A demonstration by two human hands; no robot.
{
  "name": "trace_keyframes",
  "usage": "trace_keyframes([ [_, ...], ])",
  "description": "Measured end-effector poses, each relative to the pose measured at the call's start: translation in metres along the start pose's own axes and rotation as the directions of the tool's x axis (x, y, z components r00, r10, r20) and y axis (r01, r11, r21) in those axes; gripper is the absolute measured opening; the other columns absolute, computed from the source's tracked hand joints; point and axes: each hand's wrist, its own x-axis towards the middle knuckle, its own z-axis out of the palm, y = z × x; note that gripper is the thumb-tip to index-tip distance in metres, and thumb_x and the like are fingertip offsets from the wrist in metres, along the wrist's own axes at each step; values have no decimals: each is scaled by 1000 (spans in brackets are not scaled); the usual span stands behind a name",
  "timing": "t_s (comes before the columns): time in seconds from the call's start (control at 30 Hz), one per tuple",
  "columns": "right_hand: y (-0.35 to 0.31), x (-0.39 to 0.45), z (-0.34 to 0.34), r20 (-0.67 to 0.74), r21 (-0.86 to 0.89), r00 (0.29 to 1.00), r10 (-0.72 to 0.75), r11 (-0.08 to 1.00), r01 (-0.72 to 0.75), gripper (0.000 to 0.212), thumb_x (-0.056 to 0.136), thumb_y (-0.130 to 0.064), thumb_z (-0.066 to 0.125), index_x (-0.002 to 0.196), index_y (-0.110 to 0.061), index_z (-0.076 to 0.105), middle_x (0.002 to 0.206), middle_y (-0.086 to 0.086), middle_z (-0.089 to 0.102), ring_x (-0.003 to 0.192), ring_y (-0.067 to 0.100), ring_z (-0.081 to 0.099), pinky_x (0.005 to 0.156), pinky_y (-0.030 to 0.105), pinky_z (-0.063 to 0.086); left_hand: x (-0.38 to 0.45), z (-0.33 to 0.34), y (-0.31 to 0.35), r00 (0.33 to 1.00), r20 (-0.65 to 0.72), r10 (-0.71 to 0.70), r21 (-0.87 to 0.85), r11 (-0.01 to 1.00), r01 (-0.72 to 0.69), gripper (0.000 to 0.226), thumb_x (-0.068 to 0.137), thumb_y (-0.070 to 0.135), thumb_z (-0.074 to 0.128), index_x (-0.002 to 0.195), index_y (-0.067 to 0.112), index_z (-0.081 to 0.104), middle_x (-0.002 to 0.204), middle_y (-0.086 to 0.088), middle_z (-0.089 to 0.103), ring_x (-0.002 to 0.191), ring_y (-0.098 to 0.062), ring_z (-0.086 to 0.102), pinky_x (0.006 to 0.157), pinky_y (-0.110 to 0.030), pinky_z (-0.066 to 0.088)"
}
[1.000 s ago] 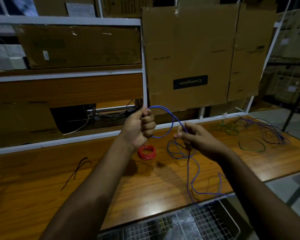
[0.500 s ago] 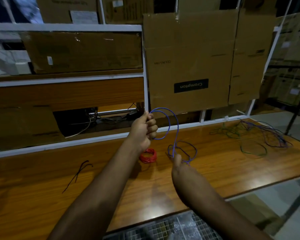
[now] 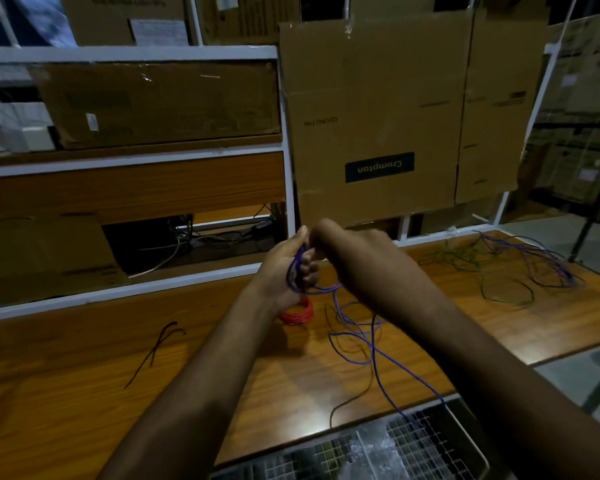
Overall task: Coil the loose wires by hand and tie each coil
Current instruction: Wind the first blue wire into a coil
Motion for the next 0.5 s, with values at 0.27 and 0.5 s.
trace_keyframes([
  [0.27, 69, 15, 38, -377, 18, 881, 285, 954, -301, 37, 99, -51, 46, 81, -19, 54, 67, -3, 55, 60, 16, 54, 52, 38, 49, 3, 3, 6, 973, 213, -85, -84, 991, 105, 29, 96, 36, 44, 77, 14, 49, 47, 9, 32, 35, -1, 27, 35, -15, 16],
  [0.5, 95, 7, 50, -49, 162, 802, 596, 797, -582, 71, 80, -85, 30, 60, -20, 49, 52, -6, 49, 49, 14, 46, 52, 27, 33, 3, -1, 14, 947, 258, -193, 40, 981, 189, 34, 96, 39, 45, 68, 18, 47, 48, 10, 31, 36, -1, 26, 36, -16, 14],
])
